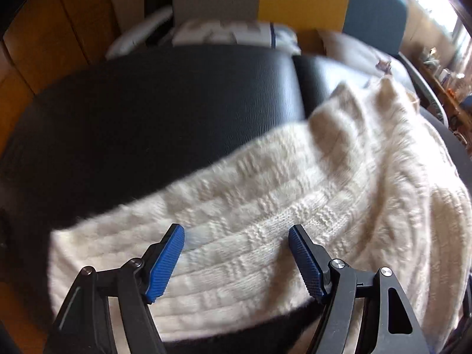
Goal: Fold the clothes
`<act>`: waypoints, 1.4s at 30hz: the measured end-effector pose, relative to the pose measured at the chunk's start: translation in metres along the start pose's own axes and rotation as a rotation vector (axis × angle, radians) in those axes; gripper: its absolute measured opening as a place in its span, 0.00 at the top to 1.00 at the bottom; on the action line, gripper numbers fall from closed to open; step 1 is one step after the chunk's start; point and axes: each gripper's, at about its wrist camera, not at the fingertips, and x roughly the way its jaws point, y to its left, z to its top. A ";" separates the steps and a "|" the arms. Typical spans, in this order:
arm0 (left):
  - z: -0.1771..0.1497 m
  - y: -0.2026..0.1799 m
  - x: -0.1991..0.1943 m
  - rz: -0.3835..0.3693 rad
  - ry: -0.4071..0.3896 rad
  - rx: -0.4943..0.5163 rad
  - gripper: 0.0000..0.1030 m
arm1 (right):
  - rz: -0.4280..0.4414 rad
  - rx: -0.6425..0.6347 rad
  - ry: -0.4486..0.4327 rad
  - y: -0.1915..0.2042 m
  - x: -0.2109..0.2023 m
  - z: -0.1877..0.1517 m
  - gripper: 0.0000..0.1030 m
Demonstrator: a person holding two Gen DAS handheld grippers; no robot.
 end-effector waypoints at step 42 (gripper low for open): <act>0.124 -0.088 0.058 -0.065 -0.180 0.207 0.88 | -0.247 0.202 -0.045 -0.257 0.081 0.170 0.44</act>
